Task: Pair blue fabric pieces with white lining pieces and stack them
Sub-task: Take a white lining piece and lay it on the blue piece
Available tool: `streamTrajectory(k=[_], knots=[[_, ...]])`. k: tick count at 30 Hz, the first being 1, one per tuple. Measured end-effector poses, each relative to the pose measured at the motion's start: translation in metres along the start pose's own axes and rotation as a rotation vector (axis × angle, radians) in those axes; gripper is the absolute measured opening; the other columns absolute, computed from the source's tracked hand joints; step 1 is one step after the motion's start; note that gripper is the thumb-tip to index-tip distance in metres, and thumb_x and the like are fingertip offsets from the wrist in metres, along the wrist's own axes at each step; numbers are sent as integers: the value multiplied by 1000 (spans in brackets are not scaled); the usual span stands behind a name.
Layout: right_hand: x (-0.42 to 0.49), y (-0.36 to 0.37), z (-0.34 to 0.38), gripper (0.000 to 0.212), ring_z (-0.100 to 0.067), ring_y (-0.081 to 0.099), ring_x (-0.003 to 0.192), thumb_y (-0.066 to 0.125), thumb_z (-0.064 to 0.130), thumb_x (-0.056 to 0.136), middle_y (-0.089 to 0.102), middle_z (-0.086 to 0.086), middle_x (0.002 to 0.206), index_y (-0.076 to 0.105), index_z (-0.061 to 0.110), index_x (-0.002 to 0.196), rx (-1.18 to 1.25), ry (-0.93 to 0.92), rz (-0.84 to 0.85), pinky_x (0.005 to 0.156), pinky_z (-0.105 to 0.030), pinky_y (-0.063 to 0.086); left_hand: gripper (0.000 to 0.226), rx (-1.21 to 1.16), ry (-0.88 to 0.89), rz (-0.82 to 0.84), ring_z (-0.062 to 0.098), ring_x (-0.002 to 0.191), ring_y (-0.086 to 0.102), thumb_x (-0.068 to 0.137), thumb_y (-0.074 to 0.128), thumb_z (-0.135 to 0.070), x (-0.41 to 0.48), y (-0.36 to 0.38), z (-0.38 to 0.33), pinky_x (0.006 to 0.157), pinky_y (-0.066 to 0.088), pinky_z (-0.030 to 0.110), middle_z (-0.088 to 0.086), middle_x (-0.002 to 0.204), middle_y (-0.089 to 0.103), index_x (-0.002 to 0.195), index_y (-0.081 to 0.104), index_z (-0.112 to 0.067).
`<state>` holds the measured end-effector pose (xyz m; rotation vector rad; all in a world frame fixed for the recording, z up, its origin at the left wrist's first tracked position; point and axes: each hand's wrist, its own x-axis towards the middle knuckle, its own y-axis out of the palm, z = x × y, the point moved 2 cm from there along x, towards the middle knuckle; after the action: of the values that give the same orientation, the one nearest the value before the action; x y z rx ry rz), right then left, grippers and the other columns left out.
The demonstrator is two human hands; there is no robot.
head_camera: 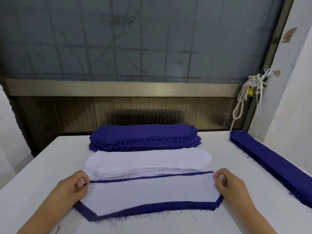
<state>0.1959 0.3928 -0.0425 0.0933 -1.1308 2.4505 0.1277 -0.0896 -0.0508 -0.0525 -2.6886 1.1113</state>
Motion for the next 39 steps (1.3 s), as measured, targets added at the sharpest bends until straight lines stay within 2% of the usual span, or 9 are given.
streamTrajectory(k=[7,13,19,23,28,30,33,35,39], knots=[[0,0,2,22,-16,37,51,57,2,88,39,0,53,57,22,79,-3,14,-3,53,-25,33,29,10,3,-1,2,46,38,84,69,-5,1,0,3,47,32,16,7,60,53,85,61,-33],[1,1,1,21,-15,38,51,57,3,88,40,1,53,57,22,79,2,12,-7,51,-22,33,30,13,-9,18,3,47,36,84,68,-3,-1,-1,3,48,31,16,0,56,50,85,60,-31],[4,4,-5,23,-14,40,51,59,4,86,42,2,55,57,25,78,3,10,-21,52,-23,35,29,43,-13,-3,3,46,37,82,69,1,-1,-1,-1,47,31,14,0,53,49,74,62,-26],[6,4,-8,25,-12,51,61,63,6,87,48,1,78,55,29,80,13,-5,-107,57,-17,34,20,69,-15,-74,6,49,37,84,70,-5,-2,-4,-6,50,36,26,0,55,43,80,61,-23],[5,1,-3,31,-10,51,80,65,3,86,52,5,82,58,33,83,52,-165,-167,67,-16,37,9,3,55,-178,10,53,44,87,68,-21,-2,-7,-20,52,39,17,2,65,53,82,63,-27],[2,1,1,31,-9,51,86,64,2,85,56,10,81,61,34,85,66,-249,-123,71,-16,38,6,-40,55,-126,7,56,47,86,69,-24,-1,-3,-24,55,40,17,3,68,59,82,65,-27],[-2,6,4,29,-9,54,84,64,3,86,60,10,80,65,32,86,105,-323,36,71,-11,40,8,-56,41,58,2,54,43,83,74,-28,-3,6,-23,54,37,15,4,68,60,79,67,-24],[-2,9,4,28,-10,56,80,66,4,86,60,10,85,66,31,82,126,-312,124,69,-12,42,14,-43,46,153,1,54,40,80,76,-33,-3,8,-21,53,35,16,0,64,58,81,68,-22],[1,9,5,23,-11,57,82,67,7,87,60,8,85,67,29,81,147,-275,172,71,-13,43,18,-26,53,194,1,56,41,76,79,-38,-1,7,-16,55,35,17,-3,65,57,84,67,-27]])
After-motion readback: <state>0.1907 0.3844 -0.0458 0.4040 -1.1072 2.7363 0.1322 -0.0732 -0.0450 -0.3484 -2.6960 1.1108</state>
